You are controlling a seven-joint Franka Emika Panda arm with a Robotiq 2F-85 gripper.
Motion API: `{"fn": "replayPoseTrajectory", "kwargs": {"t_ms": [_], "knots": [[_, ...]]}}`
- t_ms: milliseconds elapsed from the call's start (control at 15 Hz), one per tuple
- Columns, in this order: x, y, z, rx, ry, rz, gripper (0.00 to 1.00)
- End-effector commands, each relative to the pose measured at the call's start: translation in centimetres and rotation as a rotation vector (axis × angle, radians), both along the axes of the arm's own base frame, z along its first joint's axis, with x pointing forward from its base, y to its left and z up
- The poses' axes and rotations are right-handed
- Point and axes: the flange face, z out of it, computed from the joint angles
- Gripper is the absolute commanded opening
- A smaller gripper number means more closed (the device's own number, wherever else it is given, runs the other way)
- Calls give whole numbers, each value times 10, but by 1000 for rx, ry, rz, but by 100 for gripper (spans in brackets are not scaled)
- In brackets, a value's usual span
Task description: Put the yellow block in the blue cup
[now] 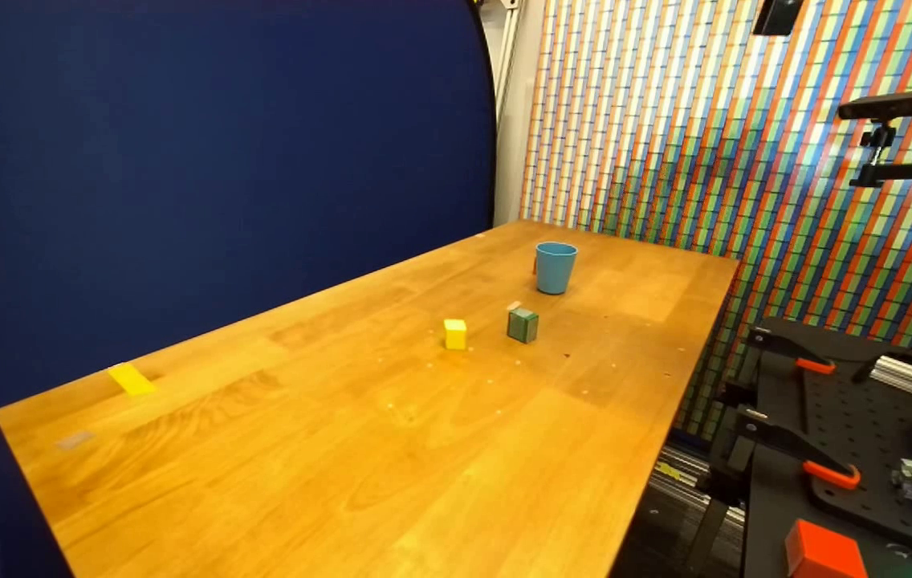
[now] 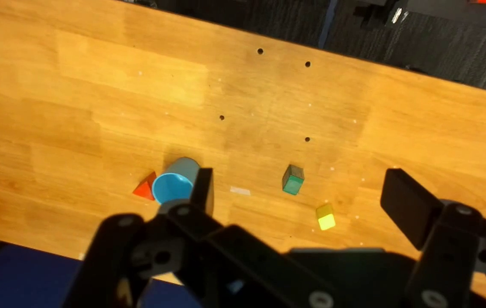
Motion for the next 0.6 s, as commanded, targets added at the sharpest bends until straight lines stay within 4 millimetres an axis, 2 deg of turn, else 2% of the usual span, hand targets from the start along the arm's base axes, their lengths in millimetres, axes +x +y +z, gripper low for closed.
{"fn": "replayPoseTrajectory", "kwargs": {"t_ms": [0, 267, 533], "knots": [[42, 32, -68, 58, 60, 61, 100], [80, 68, -141, 104, 135, 172, 100], [118, 95, -202, 80, 208, 279, 100]]}}
